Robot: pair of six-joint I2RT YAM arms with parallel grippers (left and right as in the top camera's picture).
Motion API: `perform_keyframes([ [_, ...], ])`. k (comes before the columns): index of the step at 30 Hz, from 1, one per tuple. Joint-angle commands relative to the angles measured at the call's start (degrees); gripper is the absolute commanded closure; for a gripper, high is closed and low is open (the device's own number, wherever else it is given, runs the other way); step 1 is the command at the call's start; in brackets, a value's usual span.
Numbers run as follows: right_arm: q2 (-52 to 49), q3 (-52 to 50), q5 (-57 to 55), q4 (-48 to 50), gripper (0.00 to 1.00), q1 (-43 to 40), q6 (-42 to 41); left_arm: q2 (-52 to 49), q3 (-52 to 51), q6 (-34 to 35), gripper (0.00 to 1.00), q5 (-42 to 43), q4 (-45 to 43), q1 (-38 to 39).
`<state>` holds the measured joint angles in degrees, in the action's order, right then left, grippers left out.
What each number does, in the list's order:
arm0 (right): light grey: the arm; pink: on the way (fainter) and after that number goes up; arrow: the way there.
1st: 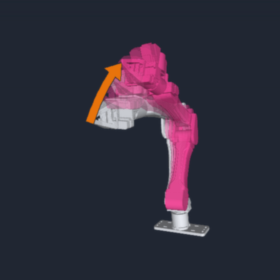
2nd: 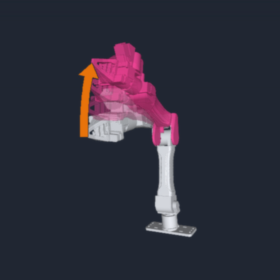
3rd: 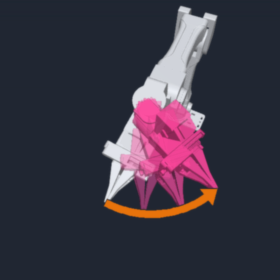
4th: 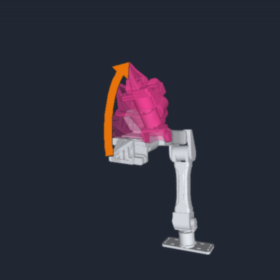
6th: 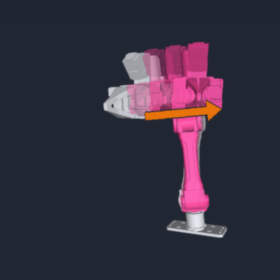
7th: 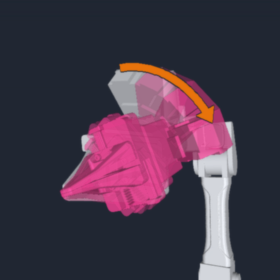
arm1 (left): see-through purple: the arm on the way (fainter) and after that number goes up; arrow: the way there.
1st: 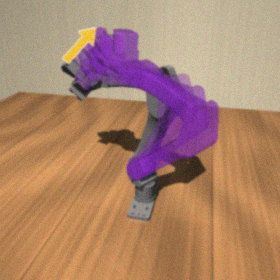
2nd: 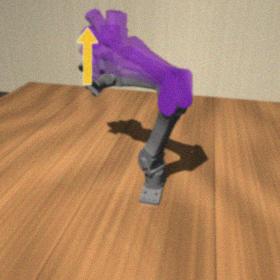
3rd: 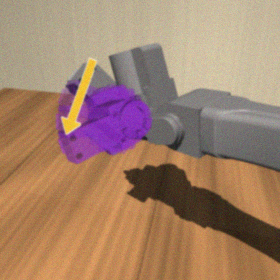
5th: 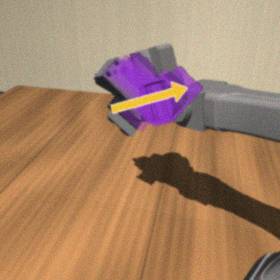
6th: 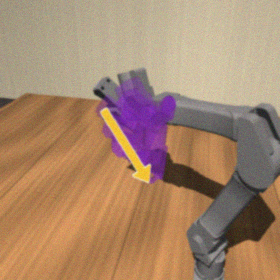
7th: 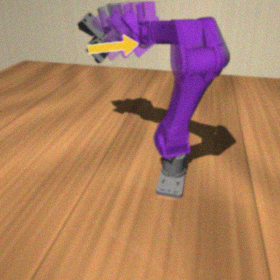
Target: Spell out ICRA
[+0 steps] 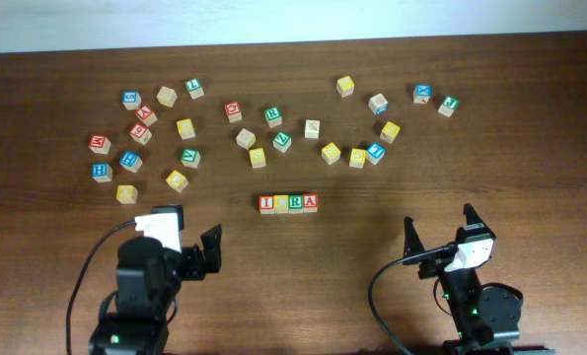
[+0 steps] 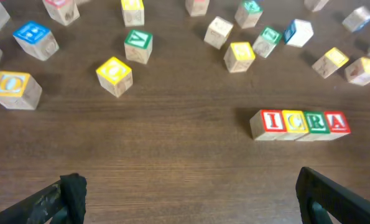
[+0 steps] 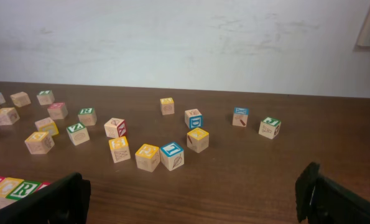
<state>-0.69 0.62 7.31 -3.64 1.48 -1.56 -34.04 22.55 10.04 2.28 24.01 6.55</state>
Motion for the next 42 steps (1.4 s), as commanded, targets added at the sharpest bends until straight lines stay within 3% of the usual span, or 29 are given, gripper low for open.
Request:
perform_keyframes([
  [1, 0.48, -0.31, -0.44, -0.42, 0.02, 0.04, -0.63, 8.00, -2.84, -0.94, 0.01, -4.07, -0.42, -0.35],
  [7, 0.48, -0.31, -0.44, -0.42, 0.01, 0.04, -0.63, 15.56, -6.88, -0.96, 0.01, -8.81, -3.04, -0.35],
  [11, 0.48, -0.31, -0.44, -0.42, 0.02, 0.04, -0.63, 20.35, -11.56, -1.31, 0.01, -8.74, -10.19, -0.35],
  [14, 0.48, -0.31, -0.44, -0.42, 0.02, 0.04, -0.63, 23.71, -15.50, -6.75, 0.01, -7.72, -17.07, -0.35],
  [22, 0.48, -0.31, -0.44, -0.42, 0.02, 0.04, -0.63, 32.39, -22.08, -7.39, 0.01, -7.91, -25.64, -2.71],
  [26, 0.48, -0.31, -0.44, -0.42, 0.02, 0.04, -0.63, 33.79, -22.08, -11.89, 0.01, -7.69, -28.35, -2.71],
  [29, 0.48, -0.31, -0.44, -0.42, 0.02, 0.04, -0.63, 33.79, -22.08, -12.33, 0.01, -7.72, -28.48, -2.71],
  [33, 0.48, -0.31, -0.44, -0.42, 0.02, 0.04, -0.63, 33.77, -22.08, -12.24, 0.01, -7.67, -19.45, -2.71],
  [35, 0.48, -0.31, -0.44, -0.42, 0.02, 0.04, -0.63, 33.77, -22.08, -12.11, 0.01, -7.76, -19.82, -2.71],
  [38, 0.48, -0.31, -0.44, -0.42, 0.02, 0.04, -0.63, 33.77, -22.08, -3.78, 0.01, -11.80, -20.09, -2.71],
  [42, 0.48, -0.31, -0.44, -0.42, 0.02, 0.04, -0.63, 33.77, -22.08, -3.91, 0.01, -10.88, -19.89, -2.71],
])
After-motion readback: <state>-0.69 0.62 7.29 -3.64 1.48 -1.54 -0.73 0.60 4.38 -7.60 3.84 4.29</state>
